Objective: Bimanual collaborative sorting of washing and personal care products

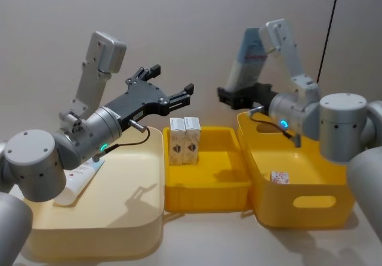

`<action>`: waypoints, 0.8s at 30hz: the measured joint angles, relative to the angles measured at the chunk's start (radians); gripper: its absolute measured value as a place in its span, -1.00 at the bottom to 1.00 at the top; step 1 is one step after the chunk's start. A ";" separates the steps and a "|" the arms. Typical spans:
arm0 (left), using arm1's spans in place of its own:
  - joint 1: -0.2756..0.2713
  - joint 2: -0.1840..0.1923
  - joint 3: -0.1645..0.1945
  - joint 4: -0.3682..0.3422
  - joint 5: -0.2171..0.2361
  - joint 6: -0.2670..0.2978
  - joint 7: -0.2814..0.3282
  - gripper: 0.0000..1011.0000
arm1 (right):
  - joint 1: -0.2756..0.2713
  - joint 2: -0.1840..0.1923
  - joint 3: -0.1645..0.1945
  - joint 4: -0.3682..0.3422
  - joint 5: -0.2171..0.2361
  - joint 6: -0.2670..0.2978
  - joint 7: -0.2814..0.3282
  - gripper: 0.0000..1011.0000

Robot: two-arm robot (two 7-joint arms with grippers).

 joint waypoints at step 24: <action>0.000 0.000 0.000 0.000 0.000 0.000 0.000 0.98 | 0.085 0.024 0.019 0.140 -0.121 0.151 -0.231 0.27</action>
